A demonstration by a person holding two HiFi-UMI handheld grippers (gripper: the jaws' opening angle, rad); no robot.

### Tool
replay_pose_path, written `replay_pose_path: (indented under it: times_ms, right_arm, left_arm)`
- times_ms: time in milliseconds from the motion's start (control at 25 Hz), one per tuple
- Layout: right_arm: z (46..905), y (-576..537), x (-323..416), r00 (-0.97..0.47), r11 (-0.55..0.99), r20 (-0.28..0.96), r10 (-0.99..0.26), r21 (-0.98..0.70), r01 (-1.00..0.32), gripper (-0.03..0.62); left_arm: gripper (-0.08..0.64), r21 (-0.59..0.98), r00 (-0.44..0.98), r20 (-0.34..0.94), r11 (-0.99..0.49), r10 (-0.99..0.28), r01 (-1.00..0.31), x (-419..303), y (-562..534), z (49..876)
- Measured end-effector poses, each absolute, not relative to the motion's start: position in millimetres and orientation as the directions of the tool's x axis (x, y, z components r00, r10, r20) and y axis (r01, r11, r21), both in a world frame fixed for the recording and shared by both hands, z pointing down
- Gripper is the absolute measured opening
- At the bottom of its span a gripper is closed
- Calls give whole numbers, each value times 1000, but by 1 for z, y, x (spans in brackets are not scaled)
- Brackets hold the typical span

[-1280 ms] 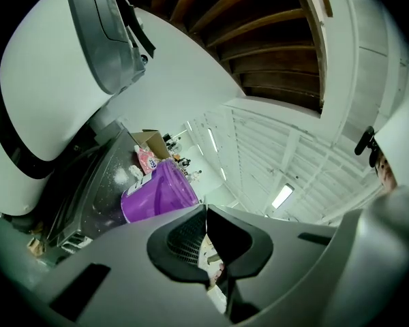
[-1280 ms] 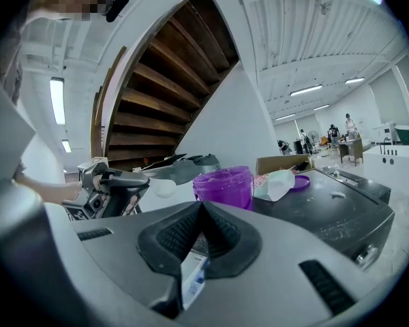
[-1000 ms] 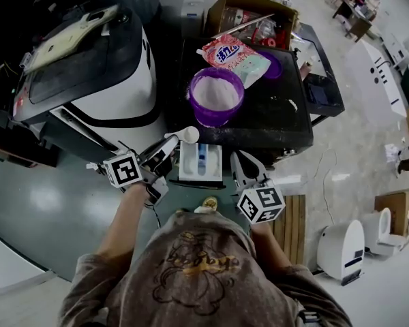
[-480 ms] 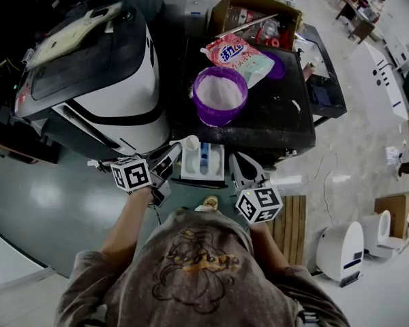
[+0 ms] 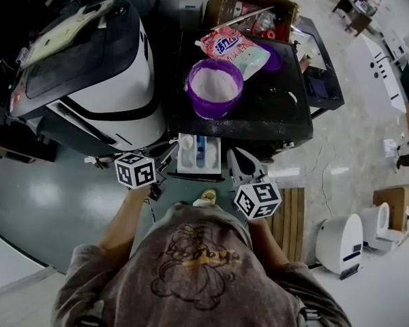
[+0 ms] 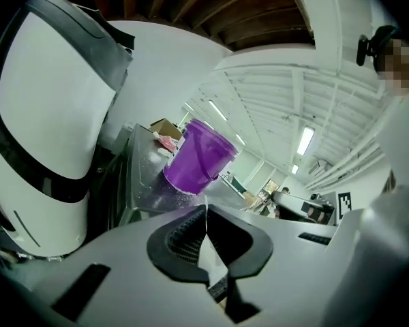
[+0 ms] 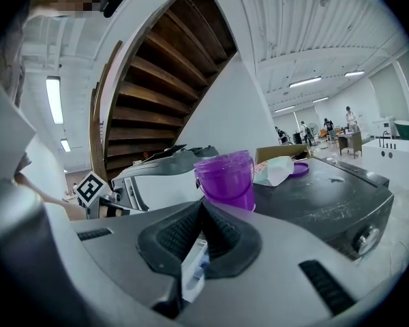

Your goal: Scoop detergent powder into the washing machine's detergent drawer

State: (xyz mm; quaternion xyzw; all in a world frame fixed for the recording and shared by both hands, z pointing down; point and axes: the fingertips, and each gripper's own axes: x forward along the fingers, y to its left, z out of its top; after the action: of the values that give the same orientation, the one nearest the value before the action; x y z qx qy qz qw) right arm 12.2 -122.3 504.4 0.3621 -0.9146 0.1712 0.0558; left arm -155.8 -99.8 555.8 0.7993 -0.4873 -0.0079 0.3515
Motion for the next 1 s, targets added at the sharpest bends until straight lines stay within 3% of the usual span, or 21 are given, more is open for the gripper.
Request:
replay_pose_path:
  times_ms: [1000]
  right_arm:
    - [522, -131, 38, -695, 629, 261, -670, -298, -718, 3]
  left_arm:
    - [23, 120, 436, 595, -462, -675, -879, -130, -107, 601]
